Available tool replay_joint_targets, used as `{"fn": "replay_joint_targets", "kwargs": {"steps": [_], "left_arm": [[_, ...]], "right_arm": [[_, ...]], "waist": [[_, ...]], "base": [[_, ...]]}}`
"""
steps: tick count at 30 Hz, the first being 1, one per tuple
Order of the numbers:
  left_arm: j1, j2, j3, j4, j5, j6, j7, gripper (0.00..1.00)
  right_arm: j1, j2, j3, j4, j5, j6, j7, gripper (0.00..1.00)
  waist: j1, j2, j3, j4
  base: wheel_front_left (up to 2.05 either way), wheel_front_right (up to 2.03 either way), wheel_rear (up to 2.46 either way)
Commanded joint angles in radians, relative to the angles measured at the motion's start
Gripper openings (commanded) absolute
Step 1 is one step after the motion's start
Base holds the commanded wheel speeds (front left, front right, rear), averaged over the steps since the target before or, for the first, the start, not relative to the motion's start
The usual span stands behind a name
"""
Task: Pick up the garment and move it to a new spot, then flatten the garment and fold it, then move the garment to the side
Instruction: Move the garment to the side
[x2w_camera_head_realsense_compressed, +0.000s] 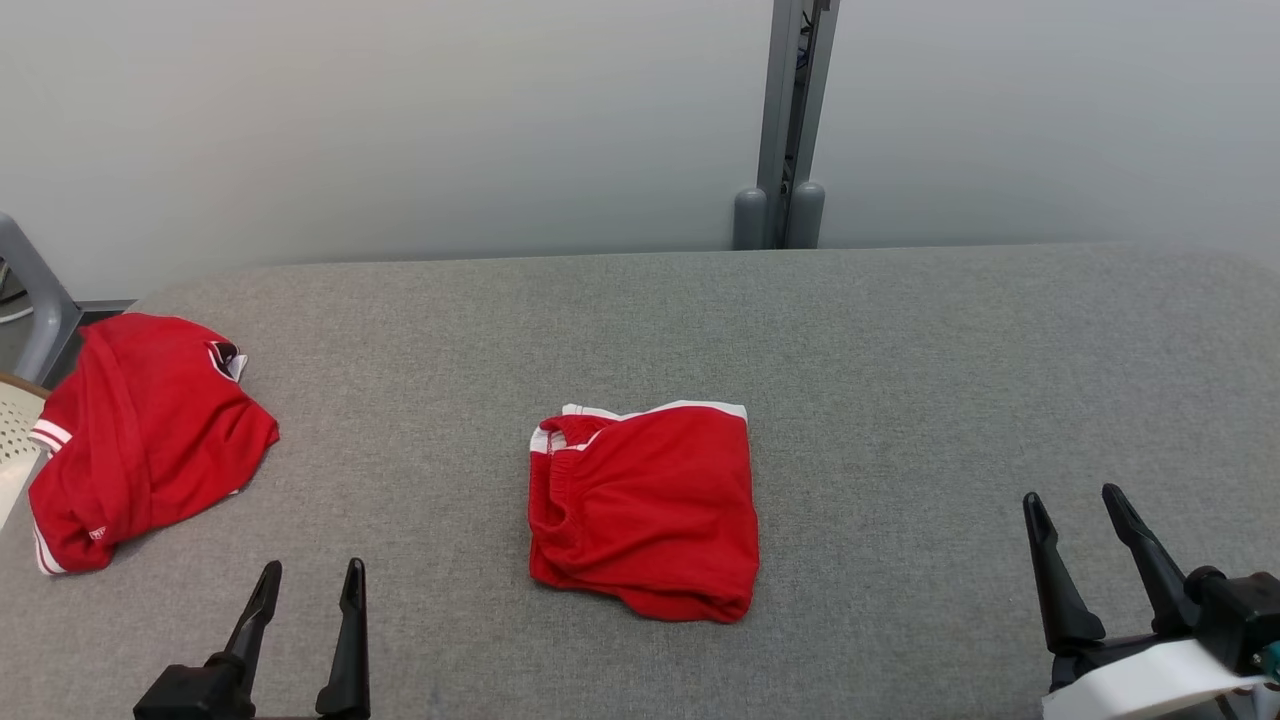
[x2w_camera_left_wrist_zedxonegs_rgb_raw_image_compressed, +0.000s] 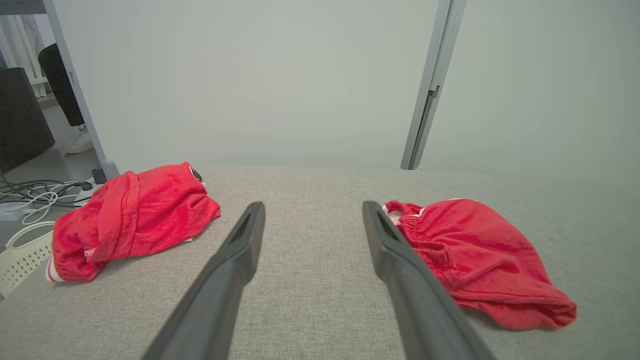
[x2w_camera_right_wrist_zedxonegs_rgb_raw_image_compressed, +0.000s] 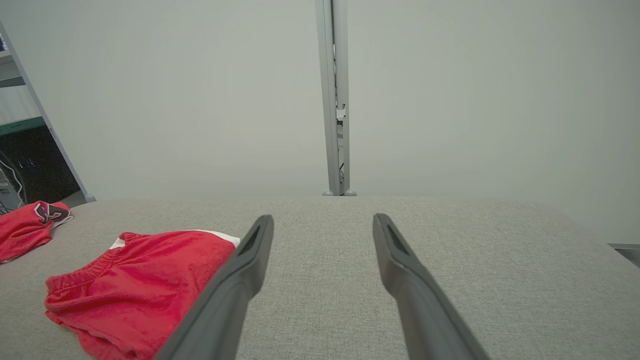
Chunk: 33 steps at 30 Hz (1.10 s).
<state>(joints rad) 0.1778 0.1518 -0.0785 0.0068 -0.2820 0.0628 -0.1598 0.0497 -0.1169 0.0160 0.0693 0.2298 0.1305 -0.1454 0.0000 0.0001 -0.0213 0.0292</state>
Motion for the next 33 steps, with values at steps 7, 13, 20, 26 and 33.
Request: {"fn": "replay_joint_targets", "kwargs": {"steps": [7, 13, 20, 26, 33], "left_arm": [[0.004, 0.01, -0.003, -0.009, -0.007, 0.011, 0.002, 1.0], [0.004, 0.01, -0.007, -0.012, -0.011, 0.013, 0.003, 1.0], [-0.019, 0.013, -0.019, -0.015, -0.006, 0.01, 0.003, 1.0], [-0.087, 0.013, -0.049, -0.017, 0.001, -0.015, -0.001, 1.0], [-0.175, -0.007, -0.072, 0.023, -0.01, -0.036, -0.036, 1.0]], "right_arm": [[-0.012, 0.001, -0.001, 0.008, 0.005, 0.0, -0.01, 1.0], [-0.009, 0.001, -0.006, 0.009, 0.002, 0.0, -0.012, 1.0], [-0.009, -0.003, -0.023, 0.014, 0.002, 0.0, -0.014, 1.0], [-0.048, 0.004, -0.043, 0.054, 0.007, 0.0, -0.013, 1.0], [-0.137, 0.011, 0.011, 0.17, 0.007, 0.0, -0.021, 1.0]], "waist": [[0.0, -0.0001, 0.001, 0.0], [0.0, -0.0001, 0.002, 0.003], [0.0, -0.0001, 0.014, 0.021], [0.0, -0.0001, 0.086, 0.086], [0.0, -0.0001, 0.169, 0.179]], "base": [[0.0, 0.0, 0.0], [0.0, 0.0, 0.0], [0.0, 0.0, 0.0], [0.0, 0.0, 0.0], [0.0, 0.0, 0.0]]}}
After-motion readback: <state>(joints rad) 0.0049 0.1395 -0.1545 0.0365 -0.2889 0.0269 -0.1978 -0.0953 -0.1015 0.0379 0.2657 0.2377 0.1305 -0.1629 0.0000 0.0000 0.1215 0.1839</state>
